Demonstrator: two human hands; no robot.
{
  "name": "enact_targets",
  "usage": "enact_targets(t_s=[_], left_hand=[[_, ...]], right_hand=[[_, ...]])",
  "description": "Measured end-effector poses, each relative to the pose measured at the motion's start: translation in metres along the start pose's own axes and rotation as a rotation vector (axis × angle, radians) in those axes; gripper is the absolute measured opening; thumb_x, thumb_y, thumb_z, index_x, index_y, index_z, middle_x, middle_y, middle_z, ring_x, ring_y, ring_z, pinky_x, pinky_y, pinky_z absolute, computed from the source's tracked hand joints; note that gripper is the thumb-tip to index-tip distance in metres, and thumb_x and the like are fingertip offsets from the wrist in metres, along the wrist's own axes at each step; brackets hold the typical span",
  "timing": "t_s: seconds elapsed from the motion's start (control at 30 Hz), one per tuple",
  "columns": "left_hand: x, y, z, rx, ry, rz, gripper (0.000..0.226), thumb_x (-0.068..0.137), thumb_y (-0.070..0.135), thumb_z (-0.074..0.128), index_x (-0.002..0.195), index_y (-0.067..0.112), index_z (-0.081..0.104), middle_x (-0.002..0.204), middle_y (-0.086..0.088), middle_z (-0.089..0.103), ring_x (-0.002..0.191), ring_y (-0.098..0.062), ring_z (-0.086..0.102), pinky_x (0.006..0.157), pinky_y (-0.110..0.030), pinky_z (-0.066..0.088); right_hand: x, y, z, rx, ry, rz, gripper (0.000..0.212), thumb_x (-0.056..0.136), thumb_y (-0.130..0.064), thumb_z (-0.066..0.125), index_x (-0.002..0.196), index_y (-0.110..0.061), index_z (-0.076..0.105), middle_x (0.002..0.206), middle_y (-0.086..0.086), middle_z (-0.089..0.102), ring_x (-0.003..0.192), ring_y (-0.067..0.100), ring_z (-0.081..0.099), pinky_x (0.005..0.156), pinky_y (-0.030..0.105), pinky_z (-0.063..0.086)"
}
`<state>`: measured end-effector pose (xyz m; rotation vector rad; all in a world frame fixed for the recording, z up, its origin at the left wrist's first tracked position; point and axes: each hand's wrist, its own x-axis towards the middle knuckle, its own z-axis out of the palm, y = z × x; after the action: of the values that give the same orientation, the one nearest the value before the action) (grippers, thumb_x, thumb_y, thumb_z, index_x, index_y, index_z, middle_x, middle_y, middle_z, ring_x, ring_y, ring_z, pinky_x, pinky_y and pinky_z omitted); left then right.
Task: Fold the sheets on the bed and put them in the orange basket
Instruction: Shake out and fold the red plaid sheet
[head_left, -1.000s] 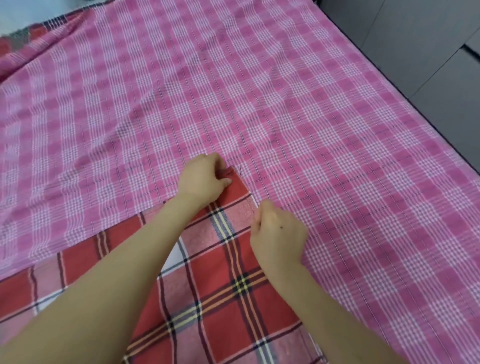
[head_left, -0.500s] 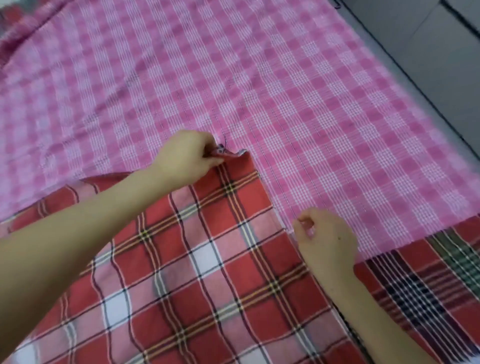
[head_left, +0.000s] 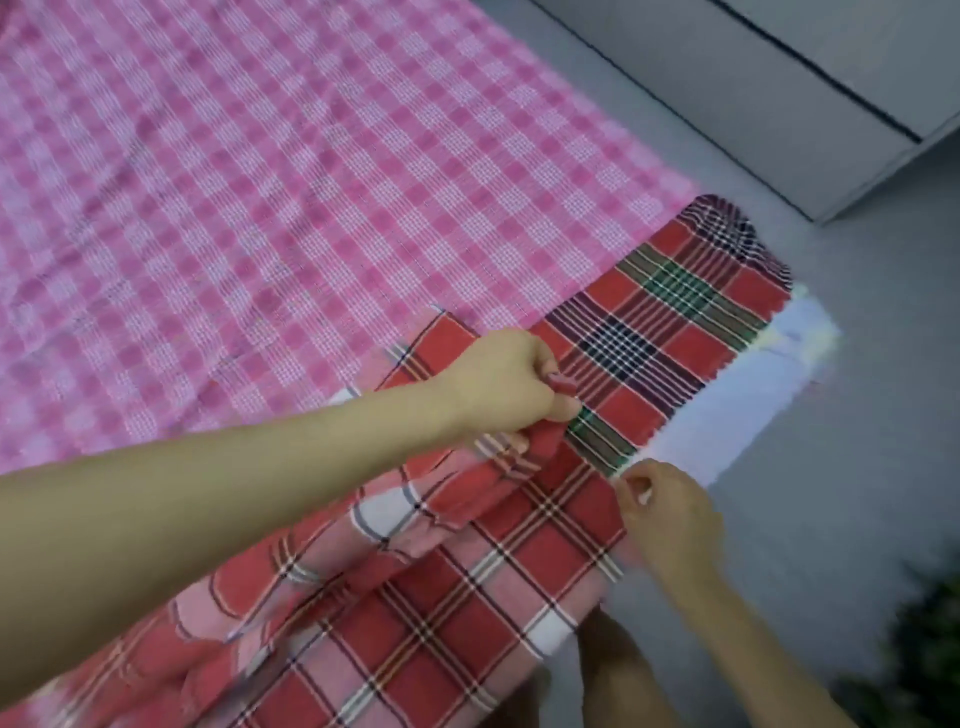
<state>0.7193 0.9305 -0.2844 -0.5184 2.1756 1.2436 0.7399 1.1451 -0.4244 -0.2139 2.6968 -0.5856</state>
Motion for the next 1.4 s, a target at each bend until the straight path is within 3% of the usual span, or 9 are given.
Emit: enact_targets(t_s=[0.13, 0.23, 0.37, 0.5, 0.8, 0.93, 1.07, 1.23, 1.4], left_hand=[[-0.014, 0.03, 0.084, 0.129, -0.103, 0.146, 0.03, 0.083, 0.021, 0.069, 0.075, -0.007, 0.061, 0.059, -0.014, 0.049, 0.048, -0.017, 0.04, 0.043, -0.017, 0.035], [-0.007, 0.018, 0.128, 0.197, -0.075, 0.093, 0.032, 0.084, 0.02, 0.064, 0.065, -0.005, 0.06, 0.059, -0.023, 0.054, 0.049, -0.02, 0.041, 0.045, -0.017, 0.037], [0.011, -0.013, 0.173, 0.123, -0.015, -0.126, 0.035, 0.085, 0.021, 0.064, 0.052, 0.016, 0.053, 0.042, 0.0, 0.056, 0.037, -0.009, 0.054, 0.051, -0.021, 0.049], [0.02, -0.025, 0.204, -0.069, 0.021, -0.238, 0.018, 0.085, 0.016, 0.068, 0.071, 0.007, 0.06, 0.074, -0.018, 0.069, 0.063, -0.027, 0.068, 0.064, -0.039, 0.059], [0.058, -0.022, 0.219, -0.003, -0.186, -0.25, 0.019, 0.081, 0.012, 0.071, 0.081, -0.005, 0.064, 0.068, -0.008, 0.057, 0.062, -0.016, 0.053, 0.061, -0.026, 0.047], [0.063, -0.018, 0.221, 0.007, -0.209, -0.293, 0.013, 0.08, 0.01, 0.072, 0.082, -0.001, 0.067, 0.065, -0.007, 0.059, 0.058, -0.016, 0.058, 0.058, -0.022, 0.055], [0.04, -0.005, 0.213, 0.011, -0.276, -0.28, 0.006, 0.08, 0.008, 0.072, 0.08, 0.007, 0.066, 0.078, -0.018, 0.067, 0.065, -0.026, 0.067, 0.07, -0.035, 0.06], [0.001, -0.001, 0.188, 0.029, -0.109, -0.193, 0.022, 0.081, 0.013, 0.072, 0.088, -0.006, 0.065, 0.082, -0.026, 0.068, 0.07, -0.033, 0.069, 0.073, -0.042, 0.058], [-0.069, 0.01, 0.149, 0.289, 0.074, -0.029, 0.026, 0.083, 0.028, 0.07, 0.073, 0.005, 0.066, 0.055, -0.003, 0.067, 0.05, -0.011, 0.062, 0.055, -0.021, 0.044]], right_hand=[[-0.025, 0.06, -0.006, 0.079, 0.048, 0.308, 0.02, 0.091, -0.019, 0.056, 0.089, -0.003, 0.068, 0.092, 0.017, 0.068, 0.09, 0.036, 0.062, 0.074, 0.035, 0.043], [-0.03, 0.102, 0.011, 0.128, -0.037, 0.456, 0.021, 0.09, -0.019, 0.055, 0.103, -0.01, 0.068, 0.107, 0.014, 0.067, 0.101, 0.034, 0.061, 0.083, 0.033, 0.044], [-0.027, 0.145, 0.054, 0.373, -0.234, 0.502, 0.04, 0.083, -0.01, 0.061, 0.122, -0.013, 0.058, 0.123, 0.01, 0.062, 0.111, 0.029, 0.058, 0.092, 0.031, 0.043], [-0.016, 0.17, 0.092, 0.536, -0.348, 0.501, 0.054, 0.078, -0.009, 0.066, 0.129, -0.02, 0.053, 0.127, 0.005, 0.057, 0.111, 0.025, 0.058, 0.09, 0.026, 0.045], [0.019, 0.199, 0.138, 0.262, -0.557, 0.267, 0.023, 0.083, -0.032, 0.062, 0.102, -0.021, 0.07, 0.111, 0.01, 0.065, 0.101, 0.029, 0.061, 0.08, 0.027, 0.046], [0.0, 0.21, 0.114, 0.338, -0.568, 0.371, 0.016, 0.084, -0.031, 0.065, 0.081, -0.016, 0.066, 0.082, 0.003, 0.066, 0.078, 0.021, 0.061, 0.063, 0.025, 0.039], [-0.042, 0.188, 0.052, 0.383, -0.402, 0.438, 0.029, 0.087, -0.027, 0.066, 0.062, -0.019, 0.054, 0.05, -0.005, 0.056, 0.048, 0.009, 0.059, 0.054, 0.024, 0.042], [-0.075, 0.115, -0.023, 0.675, -0.264, 0.355, 0.021, 0.082, -0.022, 0.07, 0.062, -0.02, 0.064, 0.052, 0.004, 0.063, 0.048, 0.017, 0.061, 0.055, 0.036, 0.051], [-0.089, 0.028, -0.087, 0.905, -0.252, 0.308, 0.026, 0.085, -0.006, 0.064, 0.065, -0.021, 0.06, 0.049, 0.0, 0.06, 0.04, 0.009, 0.054, 0.05, 0.027, 0.048]])
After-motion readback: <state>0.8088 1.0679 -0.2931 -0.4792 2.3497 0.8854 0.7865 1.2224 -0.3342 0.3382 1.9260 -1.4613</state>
